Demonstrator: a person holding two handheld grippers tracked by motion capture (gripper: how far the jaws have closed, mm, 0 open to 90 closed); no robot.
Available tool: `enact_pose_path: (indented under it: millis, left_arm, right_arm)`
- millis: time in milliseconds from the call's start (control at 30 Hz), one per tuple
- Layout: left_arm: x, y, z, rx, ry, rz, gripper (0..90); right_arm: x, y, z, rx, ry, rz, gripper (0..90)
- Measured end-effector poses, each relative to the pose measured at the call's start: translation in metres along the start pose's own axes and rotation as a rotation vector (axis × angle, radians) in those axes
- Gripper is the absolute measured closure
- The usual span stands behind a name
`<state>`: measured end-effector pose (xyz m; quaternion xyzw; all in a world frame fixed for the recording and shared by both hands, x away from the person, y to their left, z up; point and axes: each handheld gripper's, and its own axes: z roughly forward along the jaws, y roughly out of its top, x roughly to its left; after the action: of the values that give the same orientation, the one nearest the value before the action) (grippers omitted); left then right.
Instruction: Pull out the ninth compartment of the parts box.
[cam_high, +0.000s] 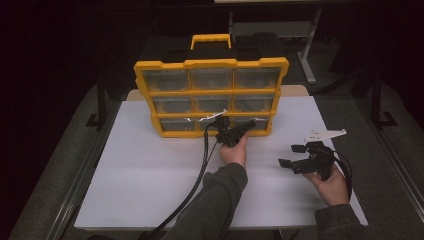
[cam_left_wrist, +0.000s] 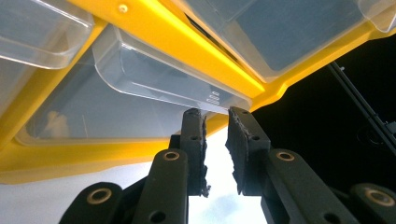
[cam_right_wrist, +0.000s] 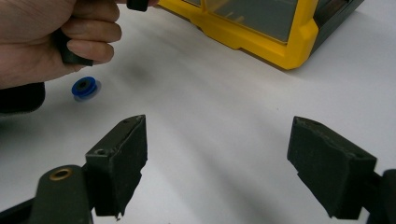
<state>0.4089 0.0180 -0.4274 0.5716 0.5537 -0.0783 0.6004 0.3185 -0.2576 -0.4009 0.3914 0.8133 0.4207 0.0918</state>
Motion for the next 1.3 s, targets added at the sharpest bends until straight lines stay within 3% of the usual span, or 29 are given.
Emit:
enact_pose_path:
  millis: [1000, 1200, 1233, 1267, 1300]
  left_arm:
    - [-0.004, -0.010, -0.015, 0.036, -0.037, 0.023, 75.7]
    - [-0.005, -0.012, -0.017, 0.044, -0.036, 0.043, 75.7]
    - [-0.005, -0.012, -0.018, 0.042, -0.040, 0.040, 80.5]
    - [-0.005, -0.013, -0.020, 0.017, -0.090, 0.043, 82.3]
    - [-0.010, -0.012, -0.022, -0.005, -0.089, 0.052, 83.1]
  right_arm:
    - [-0.001, 0.000, 0.001, 0.014, 0.000, 0.009, 18.9]
    - [-0.001, 0.000, 0.001, 0.017, -0.001, 0.010, 18.9]
    - [-0.001, -0.001, 0.002, 0.013, -0.002, -0.002, 18.9]
    - [-0.001, -0.001, 0.002, 0.013, -0.002, -0.002, 18.9]
    - [-0.001, -0.001, 0.002, 0.012, -0.002, -0.002, 18.9]
